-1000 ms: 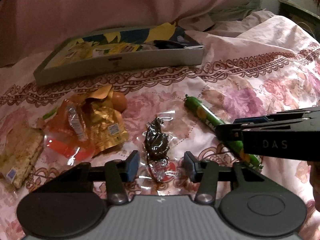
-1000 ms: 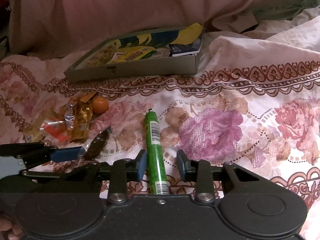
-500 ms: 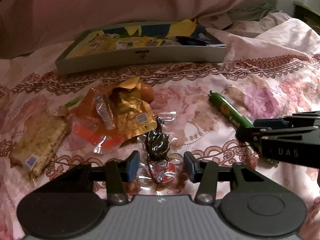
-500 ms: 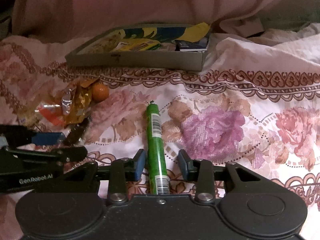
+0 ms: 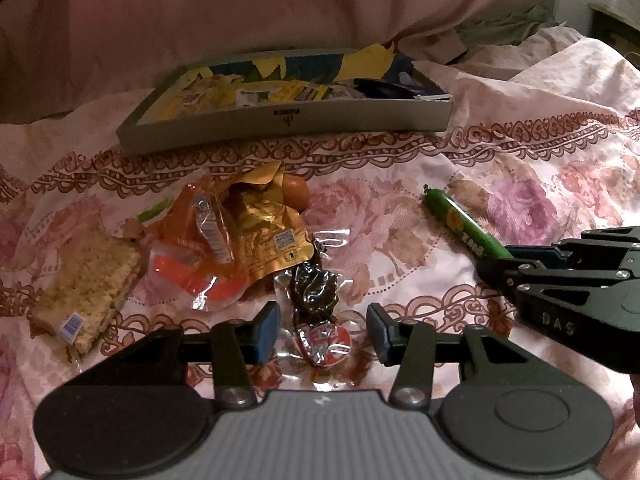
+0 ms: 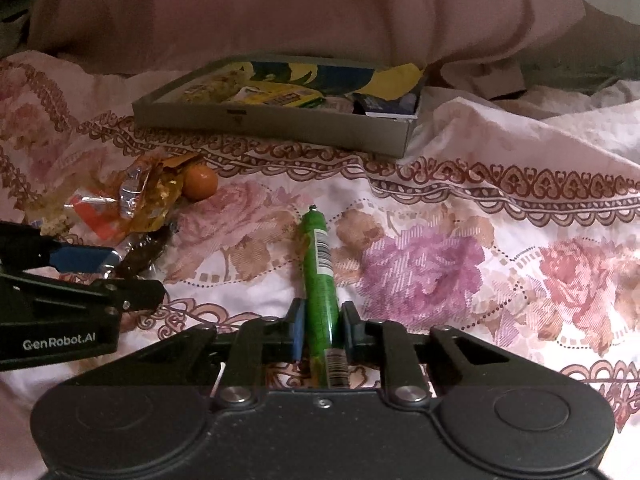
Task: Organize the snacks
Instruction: 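Lift the green stick and dark candy and carry them toward the tray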
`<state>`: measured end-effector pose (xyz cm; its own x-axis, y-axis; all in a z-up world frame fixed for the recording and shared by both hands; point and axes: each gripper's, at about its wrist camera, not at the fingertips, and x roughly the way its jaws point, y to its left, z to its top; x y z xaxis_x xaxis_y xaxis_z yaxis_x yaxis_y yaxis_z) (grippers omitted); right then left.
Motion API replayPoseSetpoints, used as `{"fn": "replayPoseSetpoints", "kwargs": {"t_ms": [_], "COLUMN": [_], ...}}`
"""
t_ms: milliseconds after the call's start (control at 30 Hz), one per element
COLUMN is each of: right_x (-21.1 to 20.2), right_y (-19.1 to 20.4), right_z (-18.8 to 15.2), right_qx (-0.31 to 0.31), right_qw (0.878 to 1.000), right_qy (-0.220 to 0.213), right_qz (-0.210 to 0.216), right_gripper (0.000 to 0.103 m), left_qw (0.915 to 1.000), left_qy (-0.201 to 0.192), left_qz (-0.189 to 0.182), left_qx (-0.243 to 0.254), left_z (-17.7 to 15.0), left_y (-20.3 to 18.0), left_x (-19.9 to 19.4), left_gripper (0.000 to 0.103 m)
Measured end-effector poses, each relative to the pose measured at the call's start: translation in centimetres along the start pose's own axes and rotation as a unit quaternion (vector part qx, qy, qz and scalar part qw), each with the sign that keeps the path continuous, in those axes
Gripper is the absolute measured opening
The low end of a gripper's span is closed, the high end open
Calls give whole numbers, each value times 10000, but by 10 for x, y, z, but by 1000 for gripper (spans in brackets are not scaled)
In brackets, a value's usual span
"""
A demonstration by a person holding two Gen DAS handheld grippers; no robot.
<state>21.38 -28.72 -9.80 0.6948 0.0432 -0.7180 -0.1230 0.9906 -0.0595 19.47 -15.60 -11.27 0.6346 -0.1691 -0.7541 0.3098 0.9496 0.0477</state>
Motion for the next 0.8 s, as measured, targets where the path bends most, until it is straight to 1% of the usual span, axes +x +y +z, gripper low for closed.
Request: {"fn": "replayPoseSetpoints", "kwargs": {"t_ms": [167,367,467,600,800], "right_x": [-3,-21,-27,-29,-30], "right_y": [3,3,4,1,-1], "right_z": [0,4,5,7,7], "right_qx": [-96,-71,-59,0,75], "right_qw": [9999,9969,9949,9936,9931], "right_qy": [-127,-787,-1003,-1128,-1167], "right_qz": [-40,69,73,37,-34], "right_gripper": [19,19,19,19,19], "left_qw": [10000,9999,9998,9995,9985], "left_qy": [-47,-118,-171,-280,-490], "left_qz": [18,-77,-132,-173,-250], "left_qx": [21,-24,-8,24,85], "left_z": [1,4,6,9,16], "left_y": [0,1,1,1,-1], "left_x": [-3,-7,-9,-13,-19], "left_gripper": [51,51,51,51,51]}}
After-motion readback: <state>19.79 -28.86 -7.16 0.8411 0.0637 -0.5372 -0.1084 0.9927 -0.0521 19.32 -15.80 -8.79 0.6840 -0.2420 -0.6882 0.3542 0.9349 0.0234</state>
